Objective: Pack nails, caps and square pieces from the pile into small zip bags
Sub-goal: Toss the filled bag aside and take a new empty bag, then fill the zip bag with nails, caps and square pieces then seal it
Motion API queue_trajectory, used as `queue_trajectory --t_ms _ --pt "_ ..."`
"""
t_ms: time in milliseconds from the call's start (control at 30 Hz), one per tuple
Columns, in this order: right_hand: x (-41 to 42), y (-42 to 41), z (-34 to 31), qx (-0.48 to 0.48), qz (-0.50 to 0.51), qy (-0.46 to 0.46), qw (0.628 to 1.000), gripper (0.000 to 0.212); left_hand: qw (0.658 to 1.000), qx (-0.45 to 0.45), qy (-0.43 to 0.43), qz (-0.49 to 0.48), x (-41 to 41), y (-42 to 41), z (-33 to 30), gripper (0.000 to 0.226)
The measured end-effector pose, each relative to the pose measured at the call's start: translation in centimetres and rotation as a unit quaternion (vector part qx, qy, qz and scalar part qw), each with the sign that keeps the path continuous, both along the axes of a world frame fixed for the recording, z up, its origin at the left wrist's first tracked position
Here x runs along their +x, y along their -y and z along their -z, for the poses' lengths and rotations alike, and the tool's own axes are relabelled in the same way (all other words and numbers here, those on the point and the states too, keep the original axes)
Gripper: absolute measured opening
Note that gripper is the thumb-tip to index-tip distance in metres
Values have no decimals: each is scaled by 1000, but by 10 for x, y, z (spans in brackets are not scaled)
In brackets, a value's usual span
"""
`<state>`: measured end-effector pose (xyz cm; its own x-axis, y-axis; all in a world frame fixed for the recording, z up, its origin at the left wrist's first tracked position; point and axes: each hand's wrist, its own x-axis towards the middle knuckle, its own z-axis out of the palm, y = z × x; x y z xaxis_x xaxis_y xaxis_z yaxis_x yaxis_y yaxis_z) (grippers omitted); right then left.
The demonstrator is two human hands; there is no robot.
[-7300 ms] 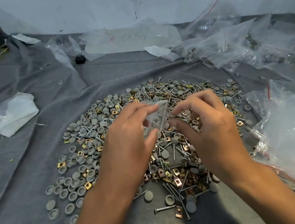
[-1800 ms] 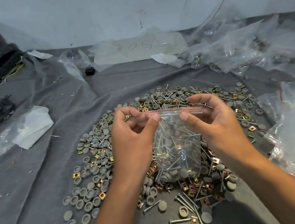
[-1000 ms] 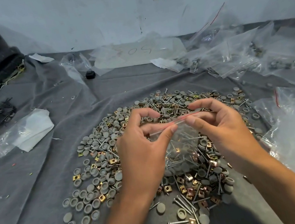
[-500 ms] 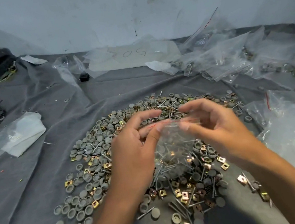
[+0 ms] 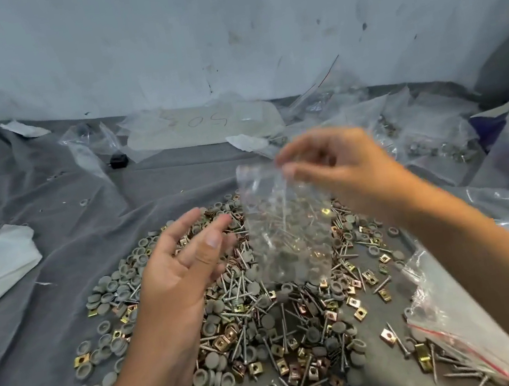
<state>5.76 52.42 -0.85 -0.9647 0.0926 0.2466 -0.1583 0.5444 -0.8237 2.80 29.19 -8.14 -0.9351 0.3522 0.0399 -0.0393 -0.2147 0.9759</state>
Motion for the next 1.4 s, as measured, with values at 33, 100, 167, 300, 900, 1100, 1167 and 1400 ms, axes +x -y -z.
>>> queue_trajectory --t_ms 33,100,167,300,900,1100,1167,1400 --pt "-13 -15 -9 -7 47 -19 999 9 1000 -6 -5 -5 0 1 0 61" --pt "-37 -52 -24 -64 162 -55 983 8 1000 -19 -11 -6 1 2 2 60" --pt "-49 -93 -32 -152 274 -67 947 8 999 -31 -13 1 2 2 3 59" --pt "-26 -156 -19 -142 393 22 908 15 998 -57 -14 4 1 -1 5 58" --pt "147 -138 79 346 358 59 865 13 993 -114 -16 2 15 -15 4 46" --pt "96 -89 15 210 198 -5 957 17 978 -189 -74 41 24 -19 9 50" --pt "75 -70 7 122 118 -31 985 16 967 -215 -96 94 27 -21 12 55" --pt "11 -28 34 -115 212 -39 970 12 961 -122 -35 245 32 -19 4 60"
